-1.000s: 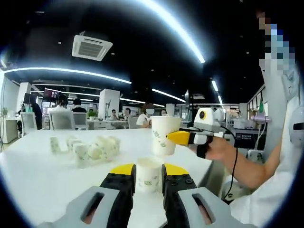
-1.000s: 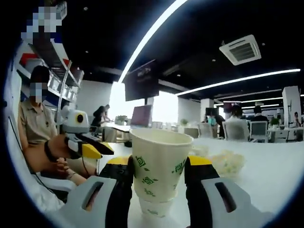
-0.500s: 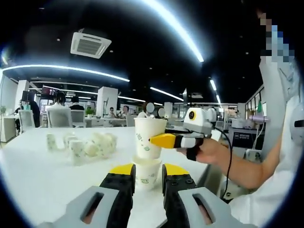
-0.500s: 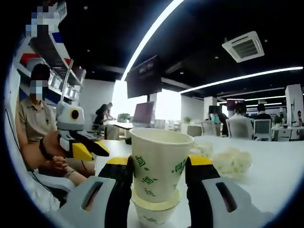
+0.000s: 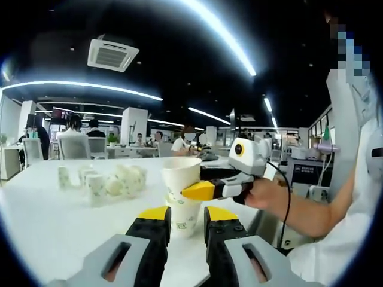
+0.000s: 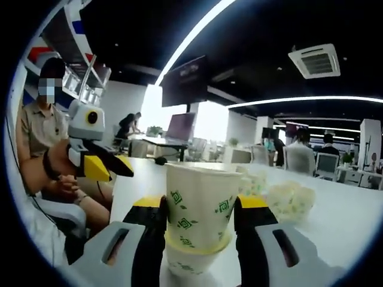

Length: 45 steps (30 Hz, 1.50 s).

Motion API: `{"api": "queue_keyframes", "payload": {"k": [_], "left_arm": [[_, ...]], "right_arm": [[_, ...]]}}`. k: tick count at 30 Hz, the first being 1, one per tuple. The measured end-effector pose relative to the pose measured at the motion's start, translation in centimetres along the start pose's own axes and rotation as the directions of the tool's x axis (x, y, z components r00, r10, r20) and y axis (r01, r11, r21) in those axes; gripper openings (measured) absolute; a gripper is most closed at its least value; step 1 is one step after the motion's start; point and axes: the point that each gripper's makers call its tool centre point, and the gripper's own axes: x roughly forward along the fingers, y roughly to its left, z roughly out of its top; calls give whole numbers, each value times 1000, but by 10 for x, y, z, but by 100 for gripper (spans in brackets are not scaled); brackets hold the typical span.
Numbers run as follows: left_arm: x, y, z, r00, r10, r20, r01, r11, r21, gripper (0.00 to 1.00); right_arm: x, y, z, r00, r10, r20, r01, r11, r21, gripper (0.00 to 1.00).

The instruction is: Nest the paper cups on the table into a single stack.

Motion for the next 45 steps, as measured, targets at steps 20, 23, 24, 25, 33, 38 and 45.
{"api": "queue_keyframes", "payload": {"k": [20, 23, 24, 25, 33, 38, 45], "left_arm": [[0, 6, -5, 1000, 15, -9, -15, 1000, -17, 23], [1, 6, -5, 1000, 14, -10, -15, 1000, -14, 23], [1, 6, -6, 1000, 15, -11, -15, 1000, -14, 23], [1, 6, -6, 1000, 16, -12, -16, 1000, -14, 23], [0, 7, -7, 1000, 17, -11, -17, 1000, -17, 23], [0, 9, -7, 1000, 22, -12, -22, 1000, -14, 23], [0, 10, -9, 1000, 25, -13, -25, 1000, -17, 24]], "right_arm": [[-11, 6, -2, 1000, 2, -8, -1, 1000, 8, 47], [-12, 7, -3, 1000, 1, -10, -1, 1000, 16, 46], [-12, 7, -4, 1000, 2, -11, -2, 1000, 19, 46], [-13, 7, -4, 1000, 4, -13, -3, 1000, 20, 46], [-16, 2, -3, 1000, -15, 1, 15, 999, 32, 55], [-16, 3, -6, 1000, -18, -6, 18, 998, 53, 63], [-22, 6, -6, 1000, -25, 10, 24, 996, 82, 65]]}}
